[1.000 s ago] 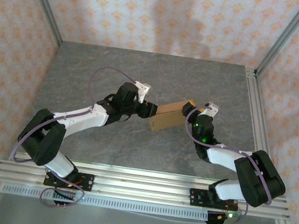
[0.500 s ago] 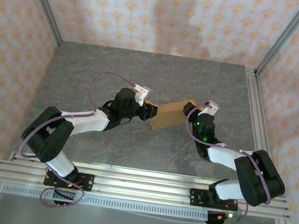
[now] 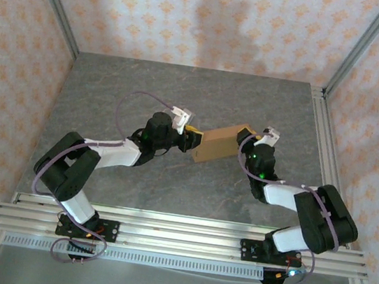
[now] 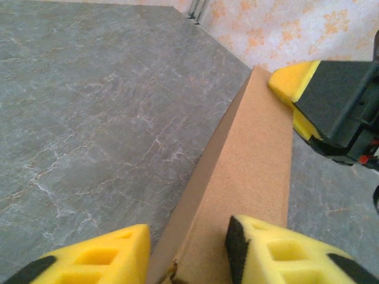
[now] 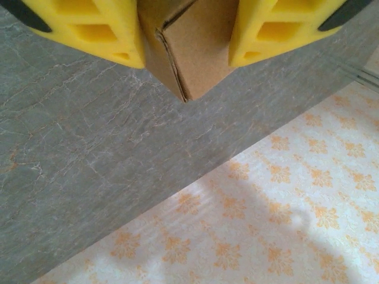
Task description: Fold the paper box
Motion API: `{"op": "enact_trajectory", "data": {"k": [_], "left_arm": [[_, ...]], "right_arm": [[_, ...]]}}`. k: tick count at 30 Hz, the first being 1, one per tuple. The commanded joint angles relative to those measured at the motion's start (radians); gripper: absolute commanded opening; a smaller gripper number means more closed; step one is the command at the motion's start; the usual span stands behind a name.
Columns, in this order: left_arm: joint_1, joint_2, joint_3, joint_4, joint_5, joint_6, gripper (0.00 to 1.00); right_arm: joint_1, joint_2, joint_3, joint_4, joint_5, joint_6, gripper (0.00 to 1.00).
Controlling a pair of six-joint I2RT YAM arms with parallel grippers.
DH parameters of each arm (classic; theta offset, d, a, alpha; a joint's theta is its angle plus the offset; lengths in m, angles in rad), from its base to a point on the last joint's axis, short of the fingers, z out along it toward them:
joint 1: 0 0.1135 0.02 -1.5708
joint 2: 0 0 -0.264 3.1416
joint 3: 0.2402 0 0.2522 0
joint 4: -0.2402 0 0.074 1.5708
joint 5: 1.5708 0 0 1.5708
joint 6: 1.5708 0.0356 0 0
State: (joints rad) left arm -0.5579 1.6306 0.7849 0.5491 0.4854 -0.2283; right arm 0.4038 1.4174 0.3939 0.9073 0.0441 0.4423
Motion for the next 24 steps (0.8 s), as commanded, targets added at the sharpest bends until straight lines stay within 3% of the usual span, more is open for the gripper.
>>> {"op": "enact_trajectory", "data": {"k": [1,6,11,12,15,24], "left_arm": [[-0.008,0.045,0.029,-0.381,-0.052,0.053,0.49],[-0.007,0.009,0.204,-0.506,-0.082,0.058,0.63],[-0.007,-0.002,0.312,-0.541,-0.082,0.104,0.75],[-0.009,0.000,0.330,-0.550,-0.079,0.124,0.80],[-0.008,0.026,0.394,-0.616,-0.047,0.204,0.82],[-0.066,0.131,0.642,-1.025,-0.021,0.613,0.79]], "right_arm": [[0.023,-0.015,0.041,-0.319,-0.123,-0.029,0.45],[-0.003,-0.047,0.172,-0.442,-0.167,-0.010,0.67],[-0.026,-0.091,0.242,-0.520,-0.177,-0.001,0.80],[-0.034,-0.104,0.246,-0.525,-0.181,0.001,0.81],[-0.064,-0.144,0.246,-0.543,-0.185,0.005,0.82],[-0.159,-0.228,0.190,-0.582,-0.201,0.020,0.82]]}}
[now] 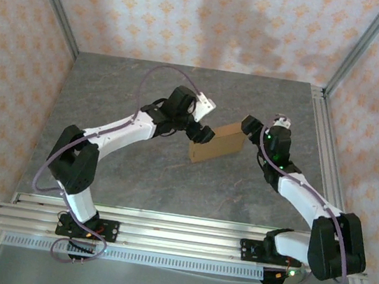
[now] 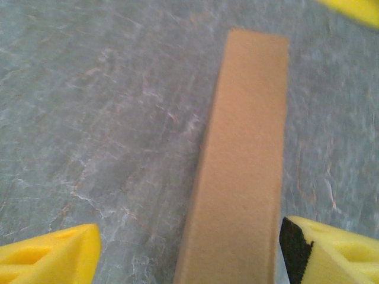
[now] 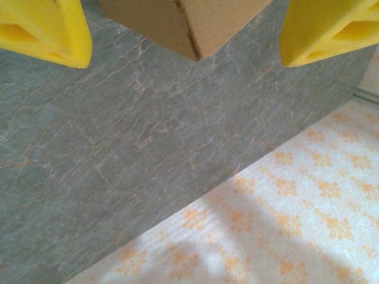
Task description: Fold the paper box
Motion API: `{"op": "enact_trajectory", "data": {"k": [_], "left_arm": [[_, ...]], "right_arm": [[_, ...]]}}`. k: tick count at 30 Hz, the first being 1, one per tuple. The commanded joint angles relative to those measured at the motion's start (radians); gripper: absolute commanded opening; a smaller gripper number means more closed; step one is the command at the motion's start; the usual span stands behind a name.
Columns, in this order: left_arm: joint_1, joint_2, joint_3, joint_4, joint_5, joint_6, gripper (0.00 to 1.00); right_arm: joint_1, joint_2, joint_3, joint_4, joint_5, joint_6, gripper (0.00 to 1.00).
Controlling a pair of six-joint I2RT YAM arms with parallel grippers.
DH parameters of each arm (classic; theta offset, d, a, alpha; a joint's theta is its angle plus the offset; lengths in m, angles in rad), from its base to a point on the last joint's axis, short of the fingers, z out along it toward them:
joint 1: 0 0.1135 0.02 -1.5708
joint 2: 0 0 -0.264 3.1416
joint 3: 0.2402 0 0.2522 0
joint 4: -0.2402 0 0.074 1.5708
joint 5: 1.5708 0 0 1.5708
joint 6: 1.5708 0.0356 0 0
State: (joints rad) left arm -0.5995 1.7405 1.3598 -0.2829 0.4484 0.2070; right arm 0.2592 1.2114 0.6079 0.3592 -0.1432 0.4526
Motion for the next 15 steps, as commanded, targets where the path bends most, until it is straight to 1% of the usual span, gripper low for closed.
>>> {"op": "enact_trajectory", "data": {"k": [1,4,6,8,11,12,14,15], "left_arm": [[-0.030,0.035,0.089,-0.220,0.019,0.199,0.79],[-0.042,0.096,0.181,-0.324,0.025,0.259,0.75],[-0.043,0.143,0.248,-0.399,0.026,0.296,0.73],[-0.045,0.163,0.272,-0.422,0.001,0.320,0.69],[-0.045,0.163,0.292,-0.447,-0.019,0.354,0.61],[-0.045,0.191,0.301,-0.457,-0.022,0.365,0.58],[-0.045,0.196,0.316,-0.477,-0.020,0.382,0.53],[-0.045,0.196,0.322,-0.494,-0.011,0.400,0.45]], "right_arm": [[-0.017,-0.023,-0.032,-0.035,-0.014,0.010,0.82],[-0.017,-0.023,-0.051,-0.030,-0.014,0.012,0.82],[-0.017,-0.051,-0.061,-0.023,-0.013,0.012,0.82],[-0.017,-0.058,-0.068,-0.026,-0.005,0.008,0.81],[-0.017,-0.071,-0.073,-0.035,0.007,-0.007,0.81],[-0.018,-0.073,-0.074,-0.037,0.009,-0.011,0.81],[-0.017,-0.074,-0.076,-0.037,0.011,-0.019,0.81],[-0.017,-0.072,-0.076,-0.037,0.013,-0.020,0.81]]}}
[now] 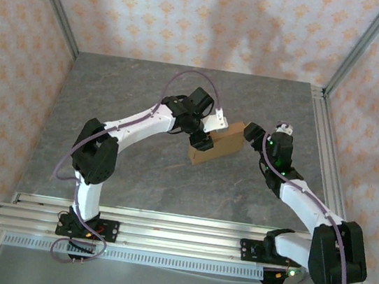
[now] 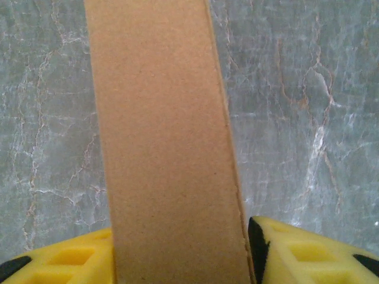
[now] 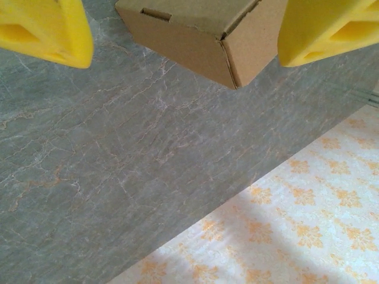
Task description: Fold the paper box
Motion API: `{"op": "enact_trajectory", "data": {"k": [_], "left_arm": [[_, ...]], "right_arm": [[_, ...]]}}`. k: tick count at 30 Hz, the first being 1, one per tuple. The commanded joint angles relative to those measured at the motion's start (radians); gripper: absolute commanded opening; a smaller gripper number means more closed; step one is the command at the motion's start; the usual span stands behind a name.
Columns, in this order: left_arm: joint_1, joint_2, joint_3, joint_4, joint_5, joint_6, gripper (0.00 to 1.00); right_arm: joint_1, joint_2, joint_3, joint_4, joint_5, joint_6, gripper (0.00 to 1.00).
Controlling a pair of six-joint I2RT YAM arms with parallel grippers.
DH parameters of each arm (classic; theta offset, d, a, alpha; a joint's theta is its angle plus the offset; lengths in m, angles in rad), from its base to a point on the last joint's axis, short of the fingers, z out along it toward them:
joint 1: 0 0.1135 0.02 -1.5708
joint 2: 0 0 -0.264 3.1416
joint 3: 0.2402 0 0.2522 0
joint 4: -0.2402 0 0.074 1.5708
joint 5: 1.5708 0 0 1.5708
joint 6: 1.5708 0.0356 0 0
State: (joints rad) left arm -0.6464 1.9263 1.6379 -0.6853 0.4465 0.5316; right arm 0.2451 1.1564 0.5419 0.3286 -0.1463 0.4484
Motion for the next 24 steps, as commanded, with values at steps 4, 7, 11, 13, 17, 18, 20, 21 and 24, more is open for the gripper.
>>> {"op": "enact_trajectory", "data": {"k": [4,7,11,13,17,18,20,21,24], "left_arm": [[0.001,-0.010,0.023,-0.087,0.005,0.100,0.38],[-0.002,-0.062,-0.010,-0.054,-0.046,0.095,0.34],[-0.016,-0.139,-0.113,0.068,-0.237,0.090,0.34],[-0.024,-0.174,-0.184,0.148,-0.355,0.109,0.33],[-0.041,-0.183,-0.268,0.259,-0.595,0.170,0.33],[-0.043,-0.175,-0.285,0.282,-0.638,0.187,0.34],[-0.047,-0.155,-0.300,0.294,-0.686,0.213,0.34],[-0.048,-0.145,-0.302,0.293,-0.697,0.218,0.35],[-0.052,-0.137,-0.311,0.302,-0.694,0.209,0.38]], "right_arm": [[-0.003,-0.011,-0.013,-0.001,0.019,-0.016,0.81],[-0.003,-0.004,-0.011,0.001,0.019,-0.020,0.81],[-0.003,0.011,-0.008,0.010,0.016,-0.025,0.80],[-0.003,0.022,-0.008,0.020,0.009,-0.022,0.80],[-0.003,0.057,-0.002,0.041,-0.006,-0.015,0.80],[-0.003,0.065,-0.002,0.048,-0.010,-0.013,0.80],[-0.003,0.076,-0.002,0.056,-0.011,-0.007,0.79],[-0.003,0.078,-0.002,0.060,-0.014,-0.006,0.79],[-0.003,0.086,0.002,0.066,-0.021,-0.007,0.80]]}}
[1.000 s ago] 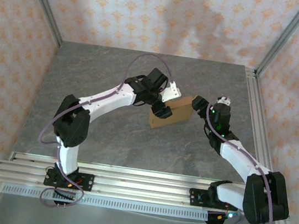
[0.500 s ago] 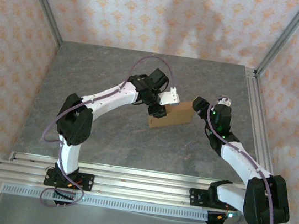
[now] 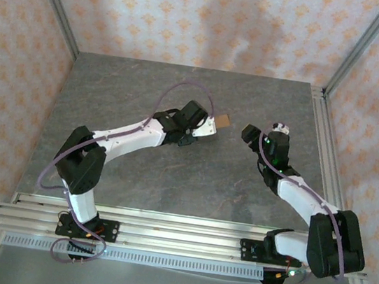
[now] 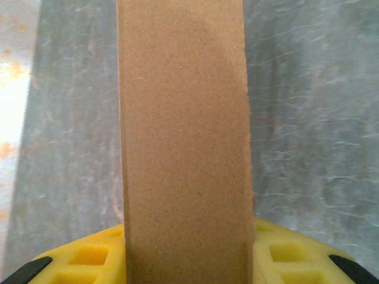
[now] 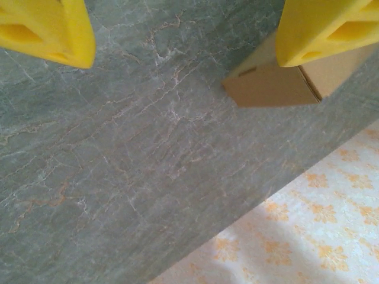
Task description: Fold the paper box
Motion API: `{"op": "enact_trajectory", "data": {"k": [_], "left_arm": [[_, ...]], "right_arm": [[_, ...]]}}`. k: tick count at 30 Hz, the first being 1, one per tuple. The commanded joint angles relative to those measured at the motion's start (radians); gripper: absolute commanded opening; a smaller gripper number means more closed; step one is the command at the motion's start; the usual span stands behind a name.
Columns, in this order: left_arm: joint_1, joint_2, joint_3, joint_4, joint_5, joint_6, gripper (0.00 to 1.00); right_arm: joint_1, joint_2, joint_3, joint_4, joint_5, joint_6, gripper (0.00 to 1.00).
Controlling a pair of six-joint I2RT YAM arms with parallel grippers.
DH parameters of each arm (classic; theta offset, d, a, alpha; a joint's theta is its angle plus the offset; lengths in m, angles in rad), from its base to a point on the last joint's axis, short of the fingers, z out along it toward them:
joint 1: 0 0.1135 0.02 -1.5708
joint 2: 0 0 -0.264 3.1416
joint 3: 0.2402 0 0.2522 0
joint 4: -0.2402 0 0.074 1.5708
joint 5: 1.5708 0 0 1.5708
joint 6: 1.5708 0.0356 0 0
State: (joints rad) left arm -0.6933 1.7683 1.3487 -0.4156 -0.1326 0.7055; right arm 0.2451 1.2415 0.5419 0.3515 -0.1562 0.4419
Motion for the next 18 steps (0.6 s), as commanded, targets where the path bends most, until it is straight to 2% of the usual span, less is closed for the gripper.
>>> {"op": "enact_trajectory", "data": {"k": [1,4,6,7,8,12,16,18], "left_arm": [[-0.006,0.018,-0.027,0.037,-0.106,0.031,0.41],[-0.006,0.006,-0.034,0.038,-0.077,0.003,0.53],[-0.005,0.002,-0.022,0.007,-0.048,-0.024,0.71],[-0.004,0.004,-0.016,-0.005,-0.035,-0.039,0.75],[-0.003,0.001,-0.020,-0.008,-0.018,-0.049,0.76],[0.008,-0.024,-0.061,0.029,0.041,-0.106,0.90],[0.061,-0.091,-0.148,0.129,0.178,-0.224,0.99],[0.107,-0.124,-0.195,0.184,0.250,-0.294,1.00]], "right_arm": [[-0.003,0.004,0.004,0.043,-0.013,-0.005,0.80],[-0.003,0.008,0.014,0.038,-0.024,-0.015,0.81],[-0.003,0.013,0.021,0.036,-0.029,-0.021,0.81],[-0.003,0.016,0.024,0.035,-0.030,-0.022,0.81],[-0.003,0.018,0.027,0.035,-0.031,-0.024,0.81],[-0.003,0.030,0.040,0.038,-0.035,-0.031,0.81],[-0.003,0.051,0.056,0.040,-0.054,-0.051,0.82],[-0.003,0.059,0.059,0.047,-0.056,-0.058,0.82]]}}
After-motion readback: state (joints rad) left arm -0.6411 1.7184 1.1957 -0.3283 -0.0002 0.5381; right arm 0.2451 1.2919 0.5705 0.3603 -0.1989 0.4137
